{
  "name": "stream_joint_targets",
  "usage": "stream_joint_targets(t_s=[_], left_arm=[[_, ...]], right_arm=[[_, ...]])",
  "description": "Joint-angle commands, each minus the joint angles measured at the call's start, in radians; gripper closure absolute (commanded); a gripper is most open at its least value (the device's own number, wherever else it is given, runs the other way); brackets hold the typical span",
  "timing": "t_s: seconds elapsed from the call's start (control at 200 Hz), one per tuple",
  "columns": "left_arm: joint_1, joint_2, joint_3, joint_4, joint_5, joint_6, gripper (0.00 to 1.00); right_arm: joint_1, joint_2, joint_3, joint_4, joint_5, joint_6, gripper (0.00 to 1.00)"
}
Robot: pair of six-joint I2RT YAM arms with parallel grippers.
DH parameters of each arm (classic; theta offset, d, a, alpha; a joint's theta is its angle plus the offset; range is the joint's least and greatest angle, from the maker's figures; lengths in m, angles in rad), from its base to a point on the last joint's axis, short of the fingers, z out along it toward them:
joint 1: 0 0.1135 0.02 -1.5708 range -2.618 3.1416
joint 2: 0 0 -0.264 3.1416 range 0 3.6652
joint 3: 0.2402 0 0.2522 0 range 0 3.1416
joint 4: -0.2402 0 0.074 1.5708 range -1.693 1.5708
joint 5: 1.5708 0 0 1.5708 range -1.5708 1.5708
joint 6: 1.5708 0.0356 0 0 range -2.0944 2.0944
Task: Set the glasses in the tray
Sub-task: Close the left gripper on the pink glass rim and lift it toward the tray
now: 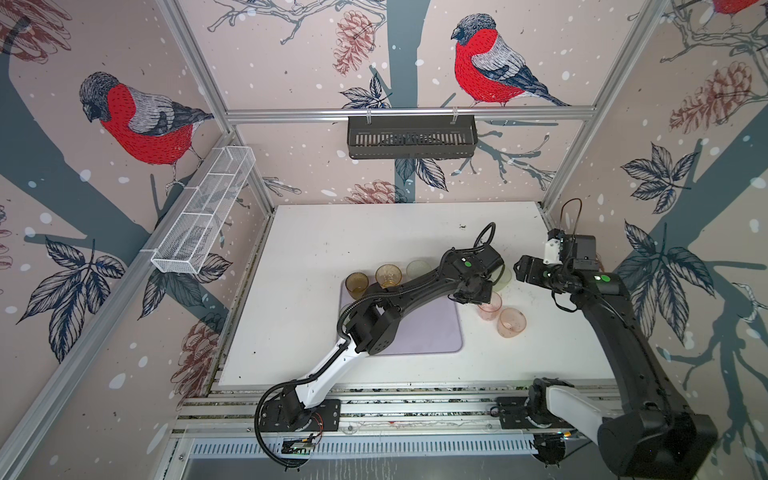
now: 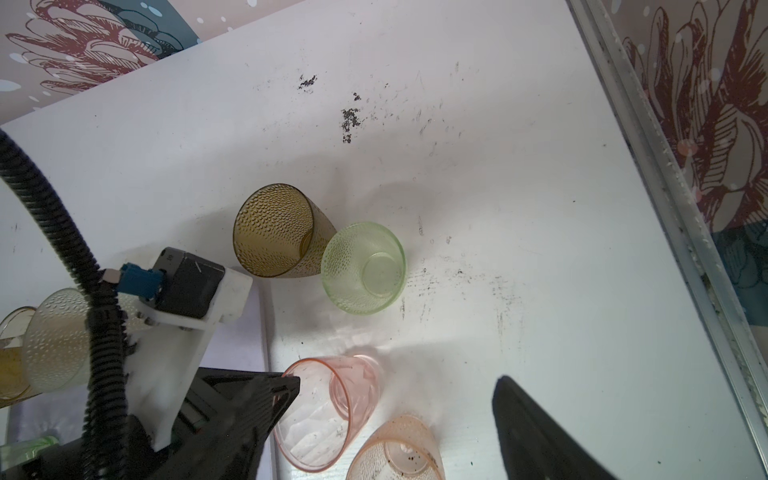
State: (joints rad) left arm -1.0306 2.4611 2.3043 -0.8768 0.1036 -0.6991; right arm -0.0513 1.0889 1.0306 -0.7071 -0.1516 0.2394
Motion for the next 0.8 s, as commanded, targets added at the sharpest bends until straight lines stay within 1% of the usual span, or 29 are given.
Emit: stream_joint_targets(t_s=[0.0, 0.165, 0.32, 0.625, 0.796], left_arm=[[0.0, -0.022, 0.001, -0.02, -0.013, 0.006, 0.91], [0.0, -0.052, -0.013, -0.029, -0.025, 0.001, 0.95], [-0.002, -0.109, -0.063, -0.029, -0.041, -0.005, 1.0], [-0.036, -0.26, -0.179, -0.088, -0.108, -0.033, 1.0], [-0.055, -0.351, -0.286, -0.106, -0.145, -0.072, 1.0]], right_arm=[[0.002, -0.004, 0.008, 0.005, 0.001, 0.014, 0.15], [0.004, 0.0, 0.016, 0.005, -0.002, 0.015, 0.15], [0.007, 0.0, 0.025, 0.003, -0.005, 0.017, 0.15], [0.018, -0.001, 0.029, 0.0, -0.002, 0.015, 0.15], [0.031, -0.011, 0.022, 0.001, -0.002, 0.015, 0.15]])
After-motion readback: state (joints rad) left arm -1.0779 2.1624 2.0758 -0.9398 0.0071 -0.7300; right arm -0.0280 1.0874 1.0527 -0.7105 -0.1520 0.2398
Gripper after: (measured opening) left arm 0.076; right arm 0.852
